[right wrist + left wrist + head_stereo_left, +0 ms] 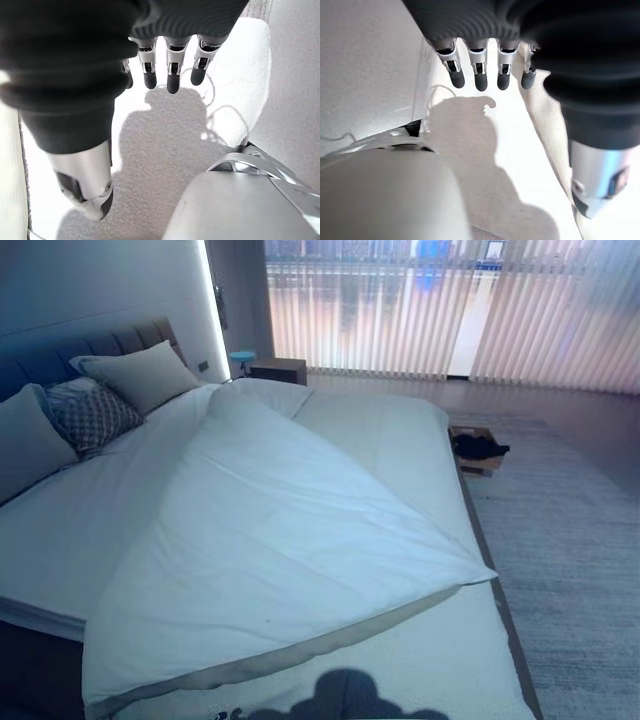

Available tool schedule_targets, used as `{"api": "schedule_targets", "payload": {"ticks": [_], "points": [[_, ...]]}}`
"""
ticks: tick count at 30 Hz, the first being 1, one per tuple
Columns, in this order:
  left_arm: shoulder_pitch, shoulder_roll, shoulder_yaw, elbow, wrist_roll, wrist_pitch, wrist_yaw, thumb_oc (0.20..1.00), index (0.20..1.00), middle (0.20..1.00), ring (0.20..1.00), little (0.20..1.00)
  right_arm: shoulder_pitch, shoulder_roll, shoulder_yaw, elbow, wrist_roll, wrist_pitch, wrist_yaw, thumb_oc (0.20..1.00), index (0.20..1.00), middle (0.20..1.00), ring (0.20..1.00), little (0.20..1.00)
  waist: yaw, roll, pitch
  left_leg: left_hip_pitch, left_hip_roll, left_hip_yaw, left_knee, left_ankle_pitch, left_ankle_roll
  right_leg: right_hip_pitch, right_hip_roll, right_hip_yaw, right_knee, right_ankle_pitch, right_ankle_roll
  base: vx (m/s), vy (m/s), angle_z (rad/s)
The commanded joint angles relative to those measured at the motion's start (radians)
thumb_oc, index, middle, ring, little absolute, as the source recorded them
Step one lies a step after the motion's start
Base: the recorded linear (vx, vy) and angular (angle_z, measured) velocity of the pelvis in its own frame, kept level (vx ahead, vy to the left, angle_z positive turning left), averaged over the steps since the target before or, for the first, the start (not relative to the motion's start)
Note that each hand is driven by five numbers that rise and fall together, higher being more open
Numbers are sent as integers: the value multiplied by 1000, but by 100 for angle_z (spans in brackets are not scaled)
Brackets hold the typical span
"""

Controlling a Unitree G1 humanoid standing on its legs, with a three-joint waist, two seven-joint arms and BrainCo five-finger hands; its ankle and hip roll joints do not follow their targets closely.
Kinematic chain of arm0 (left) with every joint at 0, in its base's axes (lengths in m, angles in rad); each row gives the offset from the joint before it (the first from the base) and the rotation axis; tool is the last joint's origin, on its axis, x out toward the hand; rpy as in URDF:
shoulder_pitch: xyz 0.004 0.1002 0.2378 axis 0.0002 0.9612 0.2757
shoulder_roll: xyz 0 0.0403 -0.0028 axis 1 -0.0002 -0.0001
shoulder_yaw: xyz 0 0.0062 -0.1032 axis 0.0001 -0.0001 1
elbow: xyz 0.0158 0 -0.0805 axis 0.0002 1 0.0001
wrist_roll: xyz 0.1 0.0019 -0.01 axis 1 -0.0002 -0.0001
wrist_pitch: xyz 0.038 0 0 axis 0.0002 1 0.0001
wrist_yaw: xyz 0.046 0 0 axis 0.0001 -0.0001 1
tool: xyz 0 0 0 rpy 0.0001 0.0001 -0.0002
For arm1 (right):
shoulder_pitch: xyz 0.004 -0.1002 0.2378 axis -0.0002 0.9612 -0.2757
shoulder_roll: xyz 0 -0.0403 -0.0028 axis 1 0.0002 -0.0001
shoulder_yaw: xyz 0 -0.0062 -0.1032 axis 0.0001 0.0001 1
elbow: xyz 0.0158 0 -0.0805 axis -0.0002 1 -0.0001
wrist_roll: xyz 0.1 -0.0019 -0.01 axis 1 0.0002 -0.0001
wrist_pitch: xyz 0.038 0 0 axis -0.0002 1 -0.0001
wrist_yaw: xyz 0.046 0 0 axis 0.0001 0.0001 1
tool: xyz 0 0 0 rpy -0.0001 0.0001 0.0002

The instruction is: Make the bed

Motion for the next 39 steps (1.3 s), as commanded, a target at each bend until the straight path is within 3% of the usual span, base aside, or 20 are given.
{"api": "schedule_targets", "payload": {"ticks": [1, 6, 7, 10, 16, 23, 32, 39], "points": [[-105, 4, 9, -44, -72, -57, 20, 1000, 1000, 1000, 1000, 1000, -118, 3, -22, -60, 69, -71, -21, 1000, 1000, 1000, 1000, 1000, 6, -13, 31, 35, -19, -10, 18, -89, 43, -71, -21, 22, -7, 90, 11, -40, 3, -1], [-112, 62, -7, -390, -224, -83, 19, 1000, 1000, 1000, 1000, 1000, -152, -61, -22, -362, 121, -101, -49, 1000, 1000, 1000, 1000, 1000, 6, -12, 107, -35, -19, -21, 53, -80, 48, -137, -30, 32, 25, 92, 11, -110, -4, -1], [-112, 62, -7, -390, -224, -83, 19, 1000, 1000, 1000, 1000, 1000, -152, -61, -22, -362, 121, -101, -49, 1000, 1000, 1000, 1000, 1000, 6, -12, 107, -35, -19, -21, 53, -80, 48, -137, -30, 32, 25, 92, 11, -123, -2, 3], [-146, 82, -25, -565, -361, -80, 26, 1000, 1000, 1000, 1000, 1000, -197, -106, -38, -576, 162, -115, -67, 1000, 1000, 1000, 1000, 1000, 1, -14, 182, -102, -13, -23, 81, -71, 50, -203, -36, 38, 52, 98, 10, -167, -11, 1], [-241, 69, -60, -677, -478, -90, 57, 1000, 1000, 1000, 1000, 1000, -269, -125, -59, -749, 213, -152, -115, 1000, 1000, 1000, 1000, 1000, -6, -13, 301, -248, -5, -45, 190, -82, 51, -327, -56, 51, 124, 94, -2, -135, -1, -1], [-390, 70, -124, -714, -458, -90, 127, 1000, 1000, 1000, 1000, 1000, -384, -110, -56, -797, 263, -175, -193, 1000, 1000, 1000, 1000, 1000, -17, -4, 389, -407, 2, -54, 288, -115, 51, -505, -87, 81, 238, 66, -2, -102, 32, 3], [-465, 78, -201, -772, -379, -53, 155, 1000, 1000, 1000, 1000, 1000, -457, -61, -90, -813, 293, -201, -296, 1000, 1000, 1000, 1000, 1000, -22, 4, 429, -503, 5, -54, 348, -135, 61, -594, -108, 83, 297, 56, -9, -26, 12, 1], [-436, 89, -312, -898, -476, -19, 63, 1000, 1000, 1000, 1000, 1000, -450, -40, -104, -834, 282, -193, -325, 1000, 1000, 1000, 1000, 1000, -27, 19, 419, -465, -6, -53, 338, -154, 66, -561, -114, 83, 284, 52, -7, 24, 7, 0]]}}
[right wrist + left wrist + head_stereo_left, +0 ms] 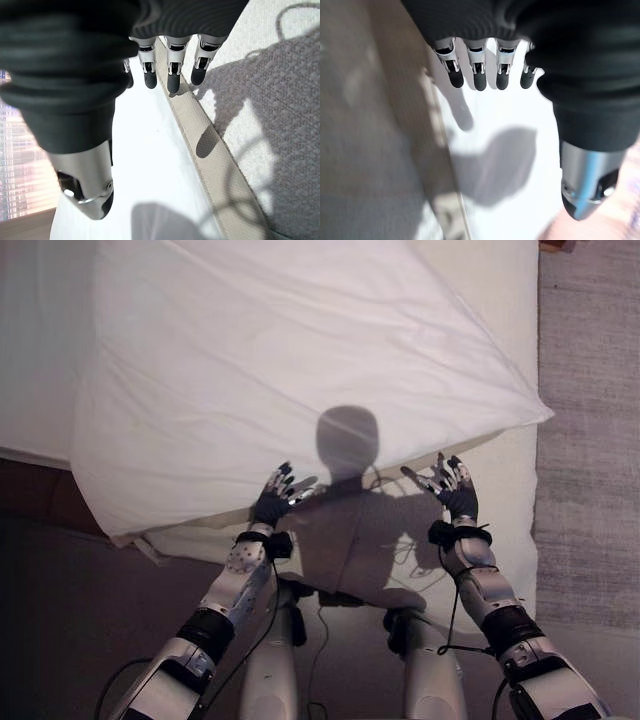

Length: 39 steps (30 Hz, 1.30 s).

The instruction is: Make the bed

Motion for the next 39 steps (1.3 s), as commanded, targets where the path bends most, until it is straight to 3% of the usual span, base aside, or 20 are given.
{"api": "schedule_targets", "payload": {"ticks": [1, 9, 16, 23, 29, 34, 39], "points": [[37, -11, -46, -94, -72, -8, -72, 1000, 1000, 1000, 1000, 1000, 8, -7, -40, -83, 13, -56, -15, 1000, 1000, 1000, 1000, 1000, -24, 3, -58, 22, -2, -14, 121, -177, -4, -35, -19, 30, -58, 87, 32, 0, 0, 0], [54, -6, -207, -131, -282, 54, -159, 1000, 1000, 1000, 1000, 1000, -71, 4, -23, -34, 27, -47, -48, 1000, 1000, 1000, 1000, 1000, -28, 16, -50, 43, -16, -7, 114, -182, 1, -23, -24, 37, -63, 95, 37, 1, 2, 0], [36, -48, -228, -42, -361, 69, -161, 1000, 1000, 1000, 1000, 1000, -132, 2, 0, -22, 25, -51, -58, 1000, 1000, 1000, 1000, 1000, -34, 8, -21, 32, -16, 3, 118, -181, 7, -47, -22, 51, -59, 101, 37, -22, 4, -3], [-23, -210, -78, 113, -541, -1, -75, 1000, 1000, 1000, 1000, 1000, -215, 28, 11, -43, 47, -77, -111, 1000, 1000, 1000, 1000, 1000, -41, -19, 19, -79, -3, 2, 178, -188, 11, -156, -20, 71, -10, 101, 31, -63, -15, -3], [-106, -296, 53, 221, -620, -66, 6, 1000, 1000, 1000, 1000, 1000, -246, 43, 13, -97, 58, -100, -162, 1000, 1000, 1000, 1000, 1000, -50, -48, 17, -214, 27, -7, 273, -212, 11, -277, -15, 74, 63, 88, 27, -40, -28, 0], [-176, -313, 100, 248, -623, -110, 62, 1000, 1000, 1000, 1000, 1000, -304, 38, 7, -90, 102, -120, -192, 1000, 1000, 1000, 1000, 1000, -55, -60, 16, -295, 37, -16, 325, -229, 17, -350, -14, 79, 105, 84, 26, -16, -7, -3], [-206, -300, 107, 228, -618, -111, 102, 1000, 1000, 1000, 1000, 1000, -325, 40, -29, -89, 264, -169, -211, 1000, 1000, 1000, 1000, 1000, -63, -69, 25, -352, 40, -24, 349, -234, 16, -396, -13, 81, 122, 78, 23, 0, 0, 0]]}}
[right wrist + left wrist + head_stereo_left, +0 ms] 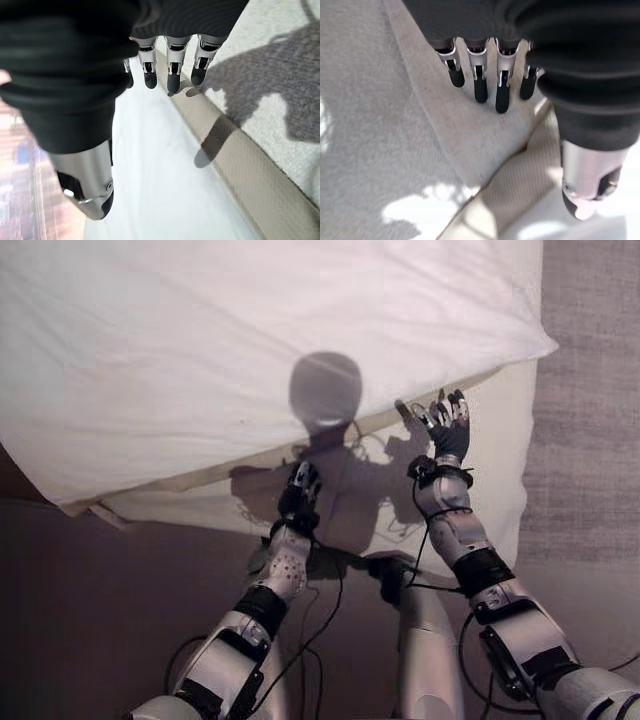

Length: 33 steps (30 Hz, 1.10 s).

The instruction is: Make the bed

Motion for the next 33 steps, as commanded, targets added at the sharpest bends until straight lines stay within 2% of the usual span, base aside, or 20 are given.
{"api": "schedule_targets", "payload": {"ticks": [1, 6, 9, 14, 17, 20, 21, 26, 33], "points": [[-41, -16, -4, -42, 4, -22, 22, 1000, 1000, 1000, 1000, 1000, -16, -22, -46, -92, 104, -100, -14, 1000, 1000, 1000, 1000, 1000, -13, -18, -10, -6, -1, -13, 167, -221, -9, -29, 6, 23, -82, 105, 67, 0, 0, 0], [-70, -25, 23, -34, -16, -43, 49, 1000, 1000, 1000, 1000, 1000, 11, 11, -77, -102, 146, -141, -44, 1000, 1000, 1000, 1000, 1000, -22, -22, -16, -37, -1, -16, 169, -226, -9, -66, 8, 25, -76, 100, 66, 4, 0, 1], [-93, -32, 33, -47, -17, -59, 49, 1000, 1000, 1000, 1000, 1000, 17, 23, -74, -107, 136, -138, -40, 1000, 1000, 1000, 1000, 1000, -27, -24, -23, -55, 1, -16, 173, -228, -10, -91, 10, 32, -71, 96, 64, 0, 0, 0], [-131, -22, 16, -81, 16, -69, 39, 1000, 1000, 1000, 1000, 1000, 8, 20, -58, -101, 154, -139, -14, 1000, 1000, 1000, 1000, 1000, -32, -24, -30, -82, 0, -18, 178, -225, -12, -120, 11, 36, -61, 92, 60, 0, 0, 0], [-151, -6, -5, -197, 32, -84, -31, 1000, 1000, 1000, 1000, 1000, 17, 5, -31, -118, 171, -125, 60, 1000, 1000, 1000, 1000, 1000, -34, -21, -38, -103, 1, -21, 183, -222, -13, -149, 16, 40, -50, 85, 54, 2, -10, 0], [-151, -7, -2, -212, 22, -90, -48, 1000, 1000, 1000, 1000, 1000, 17, 1, -25, -115, 178, -123, 81, 1000, 1000, 1000, 1000, 1000, -33, -22, -43, -108, 3, -18, 186, -224, -14, -159, 18, 44, -43, 83, 53, -2, -20, -6], [-160, -14, 1, -243, 4, -111, -60, 1000, 1000, 1000, 1000, 1000, 15, -4, -17, -115, 184, -116, 103, 1000, 1000, 1000, 1000, 1000, -34, -25, -46, -110, 7, -17, 190, -225, -14, -164, 20, 43, -40, 83, 53, -6, -23, -7], [-190, -30, 17, -300, -25, -160, -79, 1000, 1000, 1000, 1000, 1000, 1, -15, -8, -118, 176, -110, 126, 1000, 1000, 1000, 1000, 1000, -35, -29, -53, -114, 12, -19, 184, -221, -19, -174, 28, 38, -42, 84, 54, -10, -57, -5], [-192, -36, 27, -369, -26, -189, -91, 1000, 1000, 1000, 1000, 1000, -11, -22, -16, -111, 164, -111, 134, 1000, 1000, 1000, 1000, 1000, -36, -32, -63, -120, 16, -25, 163, -208, -25, -182, 39, 30, -57, 88, 53, -9, -36, -4]]}}
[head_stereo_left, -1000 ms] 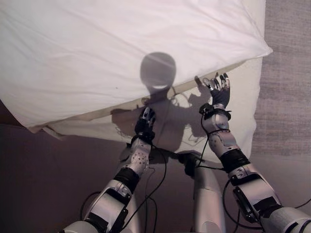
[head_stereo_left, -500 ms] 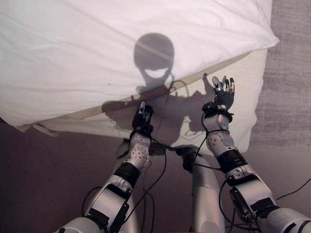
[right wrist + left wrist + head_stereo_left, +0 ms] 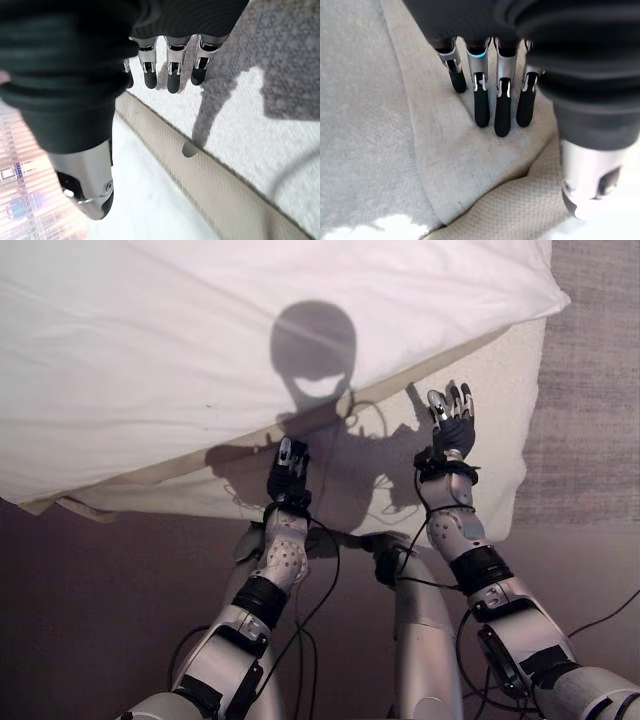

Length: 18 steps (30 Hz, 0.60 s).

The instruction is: Make the bed

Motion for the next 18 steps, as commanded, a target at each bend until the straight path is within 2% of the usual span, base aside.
{"api": "schedule_targets", "payload": {"ticks": [1, 18], "points": [[-181, -43, 1, -204, 45, -54, -150, 1000, 1000, 1000, 1000, 1000, -4, -28, -20, -73, -11, -40, 18, 1000, 1000, 1000, 1000, 1000, 13, -12, -70, 29, 0, -40, 115, -196, -32, -16, 31, -7, -84, 76, 63, -1, -32, 0], [-138, -41, 27, -362, 23, -106, -169, 1000, 1000, 1000, 1000, 1000, -11, -19, -52, -57, -66, -40, 2, 1000, 1000, 1000, 1000, 1000, 24, 6, -76, 22, -10, -52, 79, -185, -33, -23, 37, -18, -103, 84, 66, 0, -2, 0]]}}
